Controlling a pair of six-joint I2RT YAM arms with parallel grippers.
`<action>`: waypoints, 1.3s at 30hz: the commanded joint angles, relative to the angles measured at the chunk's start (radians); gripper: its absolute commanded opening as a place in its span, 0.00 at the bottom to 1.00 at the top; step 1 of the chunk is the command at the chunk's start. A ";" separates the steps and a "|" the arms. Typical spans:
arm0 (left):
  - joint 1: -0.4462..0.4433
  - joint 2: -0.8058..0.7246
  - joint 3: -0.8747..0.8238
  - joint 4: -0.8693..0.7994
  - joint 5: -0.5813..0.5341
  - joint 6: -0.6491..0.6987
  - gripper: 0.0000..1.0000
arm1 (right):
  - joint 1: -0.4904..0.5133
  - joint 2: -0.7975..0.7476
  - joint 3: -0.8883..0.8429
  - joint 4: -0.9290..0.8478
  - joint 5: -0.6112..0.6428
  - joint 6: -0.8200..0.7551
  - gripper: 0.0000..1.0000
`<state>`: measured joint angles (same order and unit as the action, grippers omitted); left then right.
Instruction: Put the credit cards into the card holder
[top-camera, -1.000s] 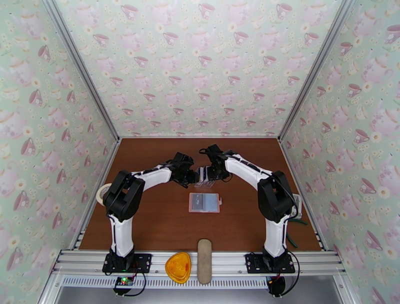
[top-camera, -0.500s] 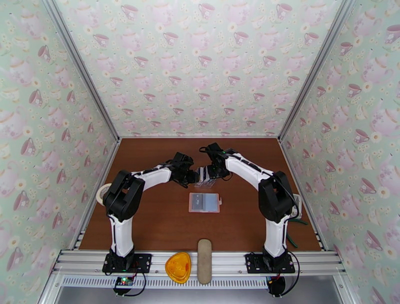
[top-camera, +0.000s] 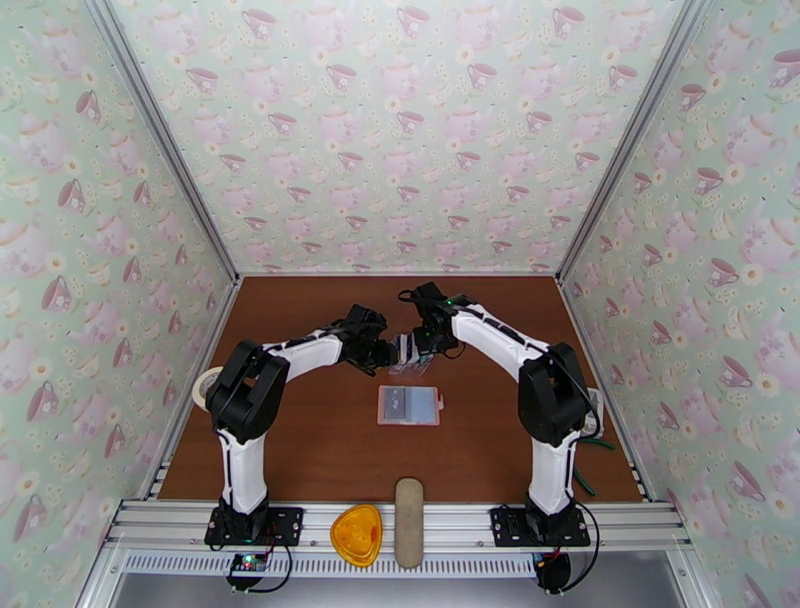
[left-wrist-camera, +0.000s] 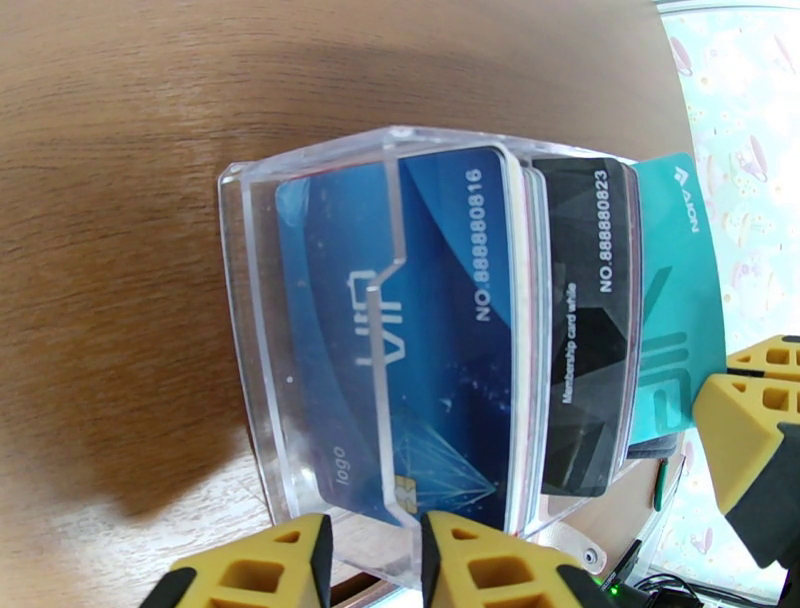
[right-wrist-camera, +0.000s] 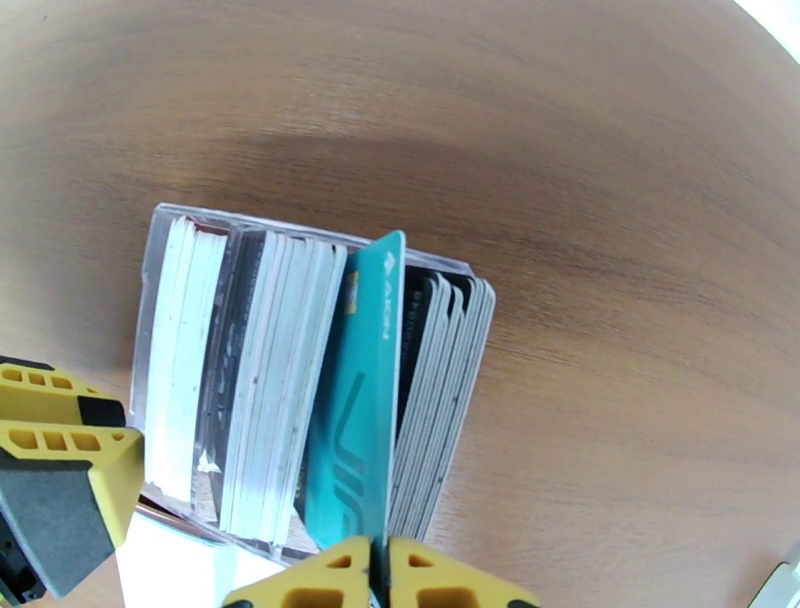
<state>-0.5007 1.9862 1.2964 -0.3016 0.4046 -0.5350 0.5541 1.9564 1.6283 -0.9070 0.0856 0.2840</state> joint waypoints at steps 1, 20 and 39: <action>0.015 -0.001 -0.017 -0.037 -0.019 -0.005 0.31 | -0.004 -0.027 0.008 -0.025 -0.019 0.007 0.09; 0.016 -0.008 -0.023 -0.042 -0.021 -0.002 0.30 | 0.018 0.057 0.028 0.011 -0.094 0.037 0.18; 0.016 -0.010 -0.022 -0.045 -0.023 -0.001 0.31 | -0.005 0.122 0.142 -0.019 -0.090 0.067 0.21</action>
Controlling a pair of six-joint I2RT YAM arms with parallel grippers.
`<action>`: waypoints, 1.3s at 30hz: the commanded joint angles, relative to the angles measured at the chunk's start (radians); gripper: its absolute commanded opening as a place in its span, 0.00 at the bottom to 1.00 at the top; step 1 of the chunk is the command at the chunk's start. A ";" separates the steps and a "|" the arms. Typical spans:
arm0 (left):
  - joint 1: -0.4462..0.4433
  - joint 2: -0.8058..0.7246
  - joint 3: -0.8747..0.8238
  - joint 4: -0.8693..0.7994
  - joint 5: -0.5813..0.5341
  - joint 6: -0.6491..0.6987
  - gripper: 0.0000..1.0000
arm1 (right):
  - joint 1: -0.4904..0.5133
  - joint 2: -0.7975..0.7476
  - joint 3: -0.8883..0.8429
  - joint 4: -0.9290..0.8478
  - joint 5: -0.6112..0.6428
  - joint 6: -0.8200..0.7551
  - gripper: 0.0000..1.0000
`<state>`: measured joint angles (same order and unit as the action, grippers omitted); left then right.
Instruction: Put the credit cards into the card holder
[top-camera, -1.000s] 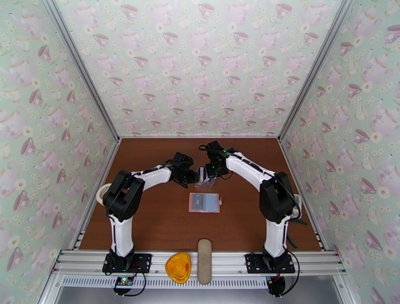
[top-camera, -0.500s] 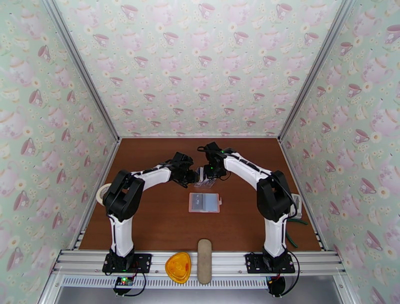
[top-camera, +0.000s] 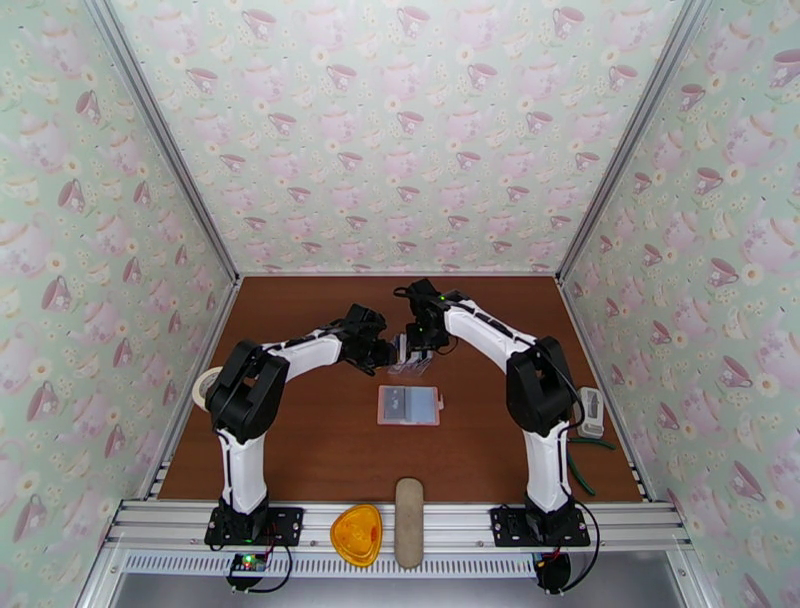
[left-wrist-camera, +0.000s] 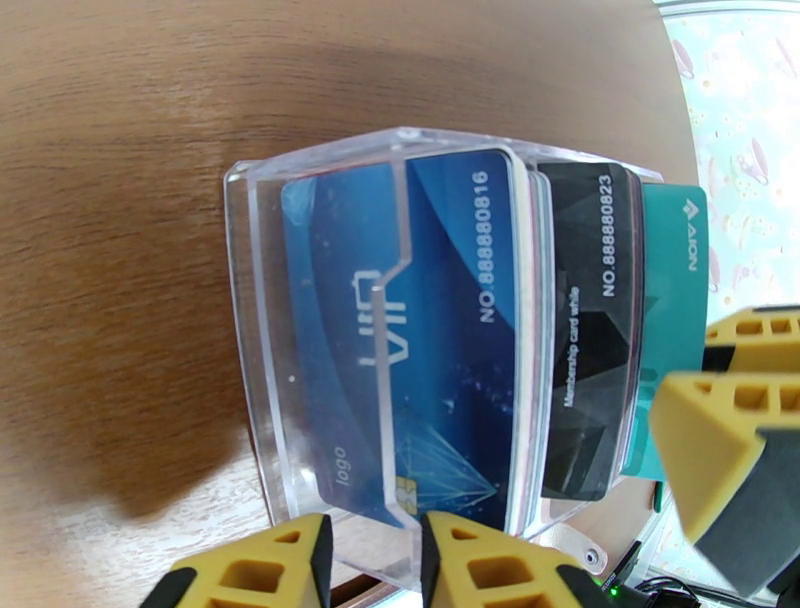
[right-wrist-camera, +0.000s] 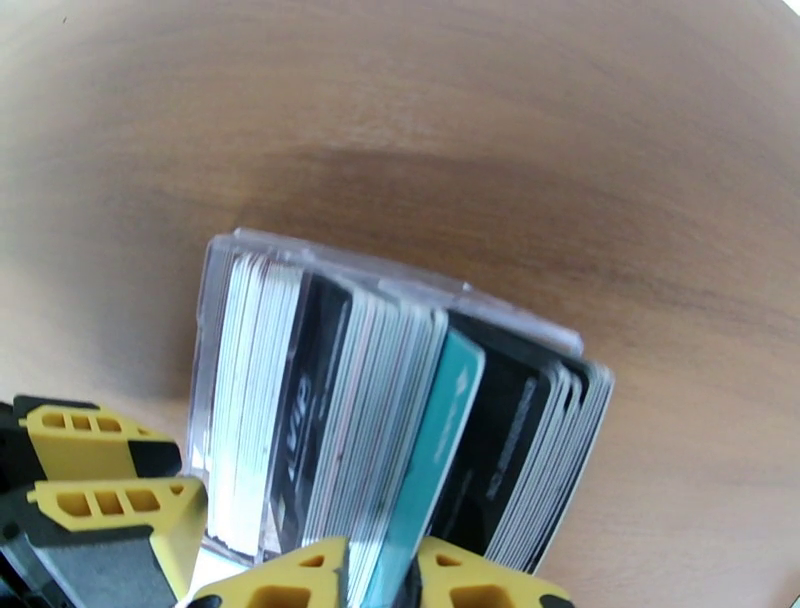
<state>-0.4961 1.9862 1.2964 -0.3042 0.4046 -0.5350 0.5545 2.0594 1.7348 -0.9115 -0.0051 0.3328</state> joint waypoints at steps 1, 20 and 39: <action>0.011 -0.009 -0.022 -0.043 -0.023 -0.001 0.31 | -0.006 0.016 0.035 -0.013 -0.002 0.019 0.20; 0.011 -0.008 -0.009 -0.039 -0.018 -0.006 0.31 | -0.007 -0.054 -0.033 0.050 -0.017 0.147 0.00; 0.011 -0.071 0.118 -0.162 -0.061 0.035 0.32 | -0.008 -0.332 -0.187 0.089 0.019 0.181 0.00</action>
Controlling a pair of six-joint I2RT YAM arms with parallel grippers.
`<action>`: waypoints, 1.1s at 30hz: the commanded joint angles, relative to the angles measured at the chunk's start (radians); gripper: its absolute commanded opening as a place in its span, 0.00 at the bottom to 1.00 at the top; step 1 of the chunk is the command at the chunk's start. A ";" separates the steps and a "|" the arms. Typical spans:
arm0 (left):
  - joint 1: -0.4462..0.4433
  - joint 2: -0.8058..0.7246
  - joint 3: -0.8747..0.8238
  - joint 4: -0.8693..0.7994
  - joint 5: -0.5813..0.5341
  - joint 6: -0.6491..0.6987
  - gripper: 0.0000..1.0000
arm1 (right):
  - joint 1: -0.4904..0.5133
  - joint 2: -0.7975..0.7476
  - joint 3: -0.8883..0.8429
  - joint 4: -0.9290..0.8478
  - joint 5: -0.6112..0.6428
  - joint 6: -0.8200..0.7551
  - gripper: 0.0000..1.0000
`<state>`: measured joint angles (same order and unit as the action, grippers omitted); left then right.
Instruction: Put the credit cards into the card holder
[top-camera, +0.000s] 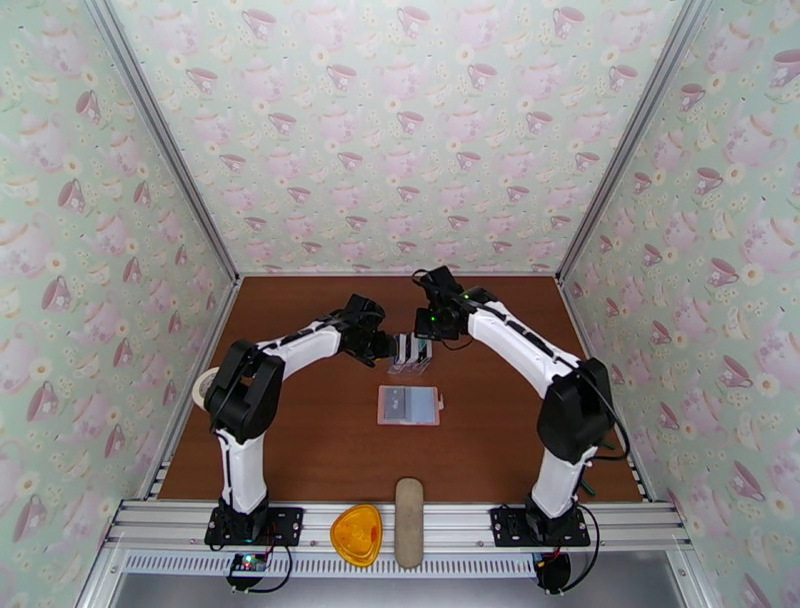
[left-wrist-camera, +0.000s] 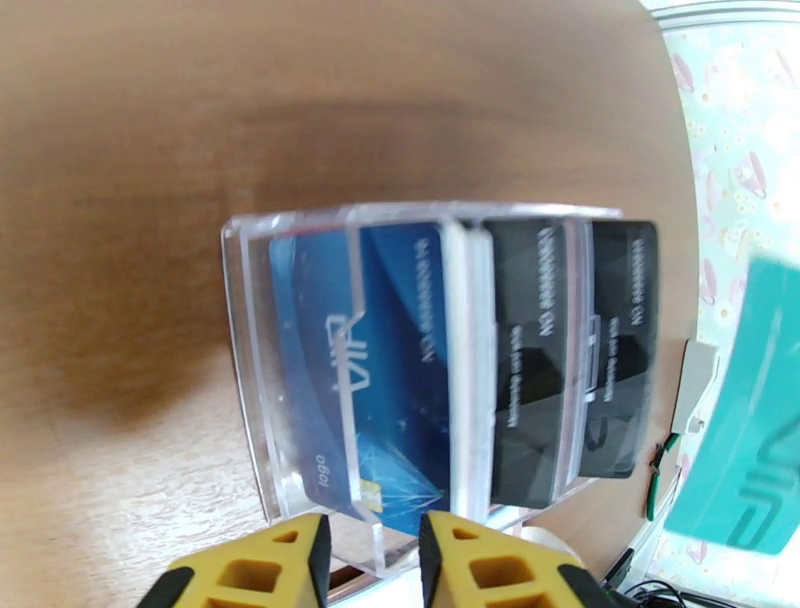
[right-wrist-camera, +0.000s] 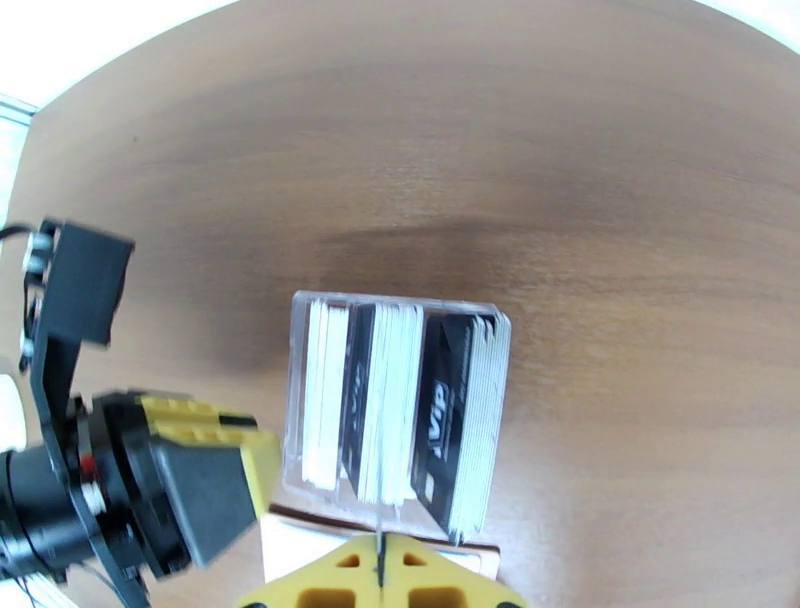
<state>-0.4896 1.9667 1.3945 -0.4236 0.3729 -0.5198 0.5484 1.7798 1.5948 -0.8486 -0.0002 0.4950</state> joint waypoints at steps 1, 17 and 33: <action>0.005 -0.062 0.014 -0.048 -0.035 0.021 0.32 | -0.002 -0.071 -0.071 0.039 0.010 0.020 0.00; -0.060 -0.246 -0.271 -0.020 -0.050 0.051 0.33 | -0.001 -0.376 -0.669 0.584 -0.290 0.179 0.00; -0.138 -0.295 -0.452 0.049 -0.062 -0.014 0.32 | 0.000 -0.390 -0.942 0.872 -0.440 0.265 0.00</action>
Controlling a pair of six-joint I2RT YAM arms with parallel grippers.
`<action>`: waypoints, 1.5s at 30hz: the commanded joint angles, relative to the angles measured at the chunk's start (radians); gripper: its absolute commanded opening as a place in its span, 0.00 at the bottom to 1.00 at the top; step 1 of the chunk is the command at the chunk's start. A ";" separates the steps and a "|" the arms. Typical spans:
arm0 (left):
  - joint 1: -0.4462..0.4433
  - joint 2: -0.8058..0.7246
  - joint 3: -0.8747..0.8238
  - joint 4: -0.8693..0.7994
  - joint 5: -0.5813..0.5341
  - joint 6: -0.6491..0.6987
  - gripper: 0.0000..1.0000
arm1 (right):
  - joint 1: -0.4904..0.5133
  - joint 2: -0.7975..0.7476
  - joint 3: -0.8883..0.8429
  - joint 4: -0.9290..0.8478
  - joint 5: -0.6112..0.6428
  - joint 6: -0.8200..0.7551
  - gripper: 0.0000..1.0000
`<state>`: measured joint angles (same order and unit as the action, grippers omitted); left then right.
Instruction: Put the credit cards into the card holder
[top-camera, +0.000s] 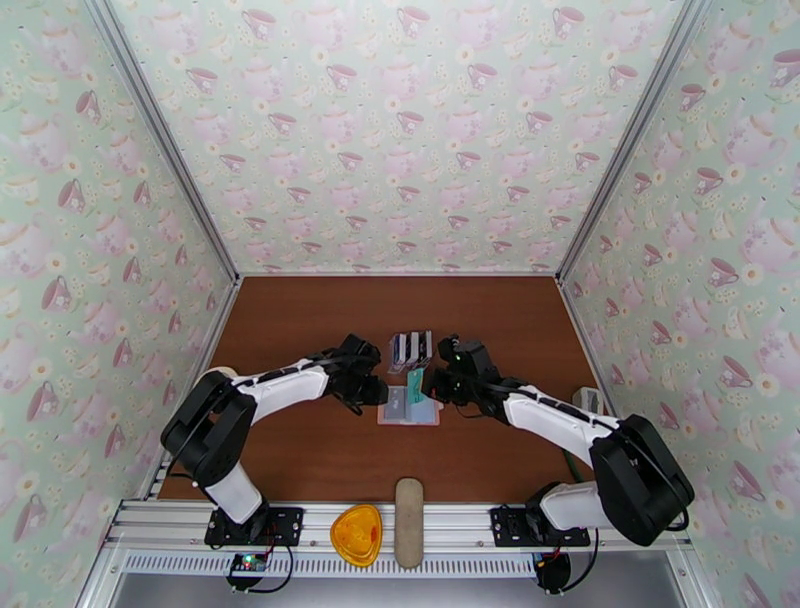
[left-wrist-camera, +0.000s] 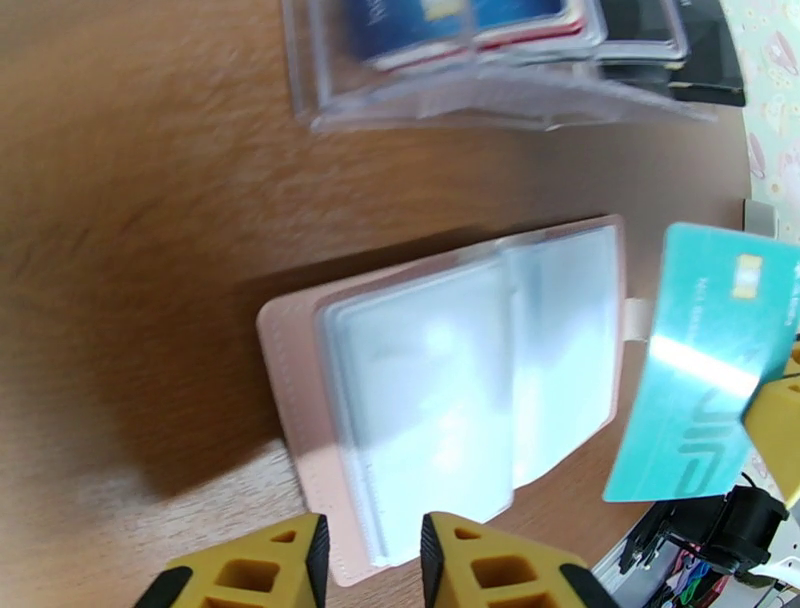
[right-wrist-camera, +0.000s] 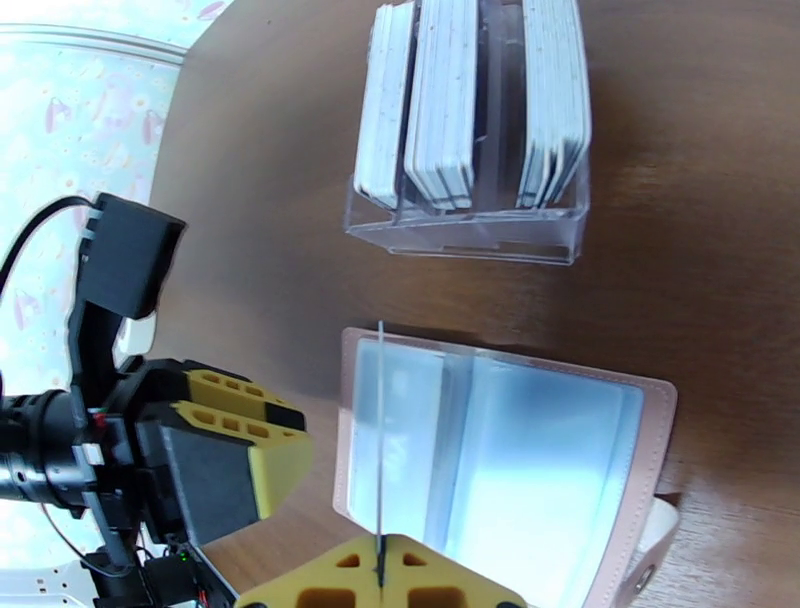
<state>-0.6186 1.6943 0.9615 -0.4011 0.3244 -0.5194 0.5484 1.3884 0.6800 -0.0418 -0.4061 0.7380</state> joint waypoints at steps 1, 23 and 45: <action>-0.011 -0.023 -0.023 0.030 -0.011 -0.017 0.32 | -0.001 0.003 -0.035 0.075 -0.039 0.023 0.00; -0.039 0.015 -0.086 0.111 -0.013 -0.043 0.32 | -0.005 0.088 -0.141 0.234 -0.089 0.041 0.00; -0.026 0.033 -0.173 0.127 -0.028 -0.047 0.31 | -0.050 0.165 -0.228 0.422 -0.169 0.070 0.00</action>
<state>-0.6487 1.6966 0.8326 -0.2222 0.3283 -0.5587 0.5022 1.5330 0.4713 0.3233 -0.5404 0.7925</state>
